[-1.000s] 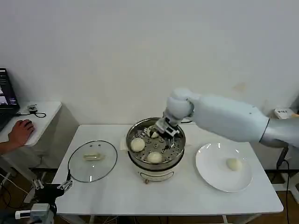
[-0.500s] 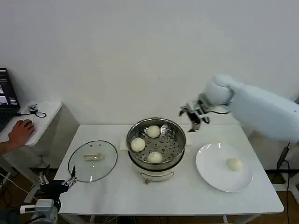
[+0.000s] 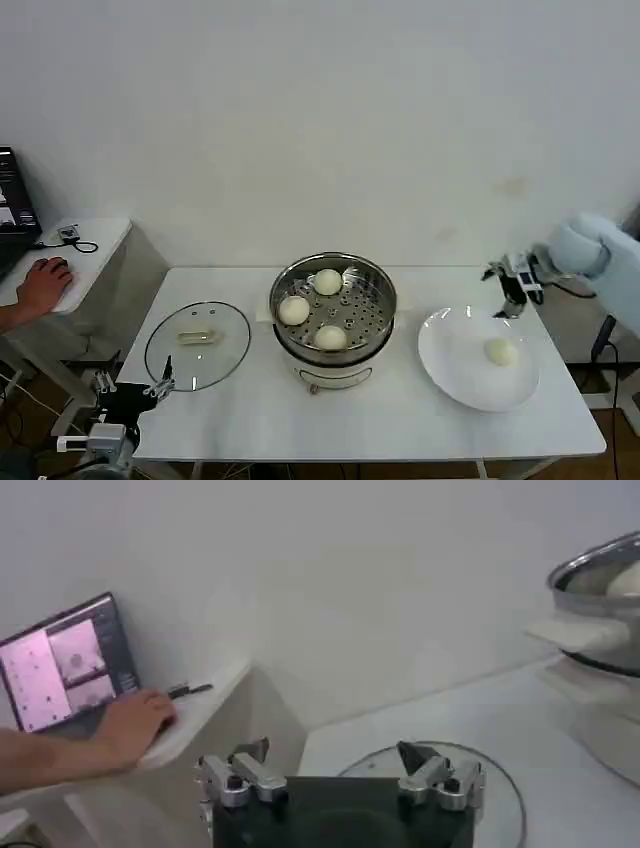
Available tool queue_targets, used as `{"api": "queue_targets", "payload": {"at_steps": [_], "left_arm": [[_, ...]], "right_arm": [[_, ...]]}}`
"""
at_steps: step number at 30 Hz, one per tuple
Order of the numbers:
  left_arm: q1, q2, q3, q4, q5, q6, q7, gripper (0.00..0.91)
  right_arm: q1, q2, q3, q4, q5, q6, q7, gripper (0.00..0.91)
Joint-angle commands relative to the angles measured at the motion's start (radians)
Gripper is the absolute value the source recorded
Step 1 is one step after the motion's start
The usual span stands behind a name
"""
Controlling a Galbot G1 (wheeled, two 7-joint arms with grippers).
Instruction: Take steamed baozi put them in steamer then cover it.
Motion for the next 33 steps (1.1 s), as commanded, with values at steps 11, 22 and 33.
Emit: {"api": "queue_targets", "payload": {"at_steps": [11,22,33], "left_arm": [[0.007,-0.009,0.004,0.005,0.007,0.000,-0.001,0.907],[0.008,-0.016,-0.009,0.017,0.011,0.001,-0.001,0.907],[0.005,-0.021,-0.010,0.031,0.012,0.000,-0.002,0.907]], "right_arm": [[-0.377,-0.002,0.278,-0.137,-0.128,0.046,-0.011,0.907],[-0.337,0.126,0.232,-0.258,-0.178,0.070,-0.009,0.907],[-0.332,0.176,0.229,-0.311,-0.208,0.071,-0.010,0.877]]}}
